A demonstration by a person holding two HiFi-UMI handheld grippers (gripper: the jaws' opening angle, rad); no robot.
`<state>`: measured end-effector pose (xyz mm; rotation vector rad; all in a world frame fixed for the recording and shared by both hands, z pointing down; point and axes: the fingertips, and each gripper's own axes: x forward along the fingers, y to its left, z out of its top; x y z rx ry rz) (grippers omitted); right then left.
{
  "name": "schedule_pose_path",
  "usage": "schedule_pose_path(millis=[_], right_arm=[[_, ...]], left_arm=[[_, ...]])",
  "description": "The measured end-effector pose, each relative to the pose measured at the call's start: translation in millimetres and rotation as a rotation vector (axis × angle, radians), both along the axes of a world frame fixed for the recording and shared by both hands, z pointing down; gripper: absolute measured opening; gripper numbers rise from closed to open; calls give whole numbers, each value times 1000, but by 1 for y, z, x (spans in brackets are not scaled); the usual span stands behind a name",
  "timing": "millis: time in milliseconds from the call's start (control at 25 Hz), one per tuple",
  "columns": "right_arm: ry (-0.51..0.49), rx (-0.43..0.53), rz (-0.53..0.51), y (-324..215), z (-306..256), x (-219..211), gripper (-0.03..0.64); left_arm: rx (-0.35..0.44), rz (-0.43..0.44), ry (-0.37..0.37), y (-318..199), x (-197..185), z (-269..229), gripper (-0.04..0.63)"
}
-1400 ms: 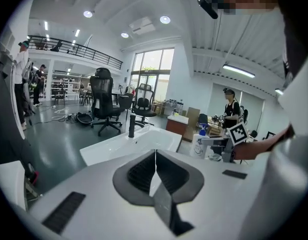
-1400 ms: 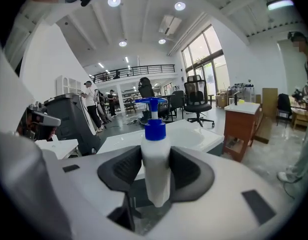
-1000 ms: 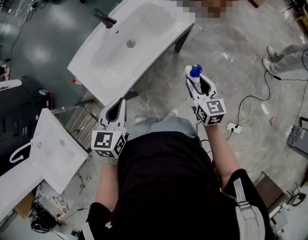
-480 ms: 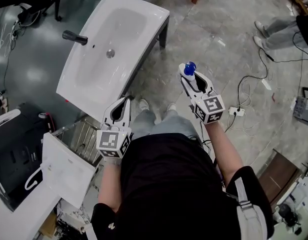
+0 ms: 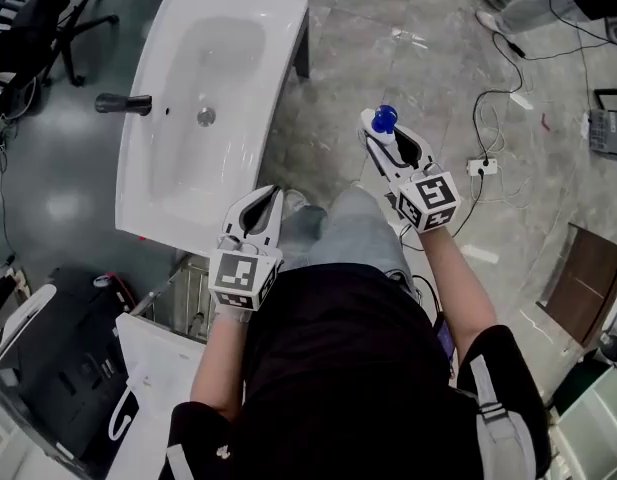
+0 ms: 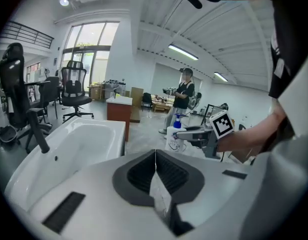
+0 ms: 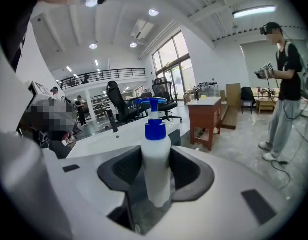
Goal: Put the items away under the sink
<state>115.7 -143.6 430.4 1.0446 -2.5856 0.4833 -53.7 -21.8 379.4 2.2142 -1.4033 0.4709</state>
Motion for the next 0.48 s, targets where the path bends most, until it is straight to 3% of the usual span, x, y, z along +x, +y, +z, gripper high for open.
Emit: schedule_pose_path(millis=[280, 480], right_arm=[[13, -12, 74, 11, 32, 10, 193], [33, -25, 68, 13, 69, 25, 193]], left_arm=[[-65, 182, 4, -6, 34, 36, 23], [-146, 254, -28, -7, 62, 68, 23]])
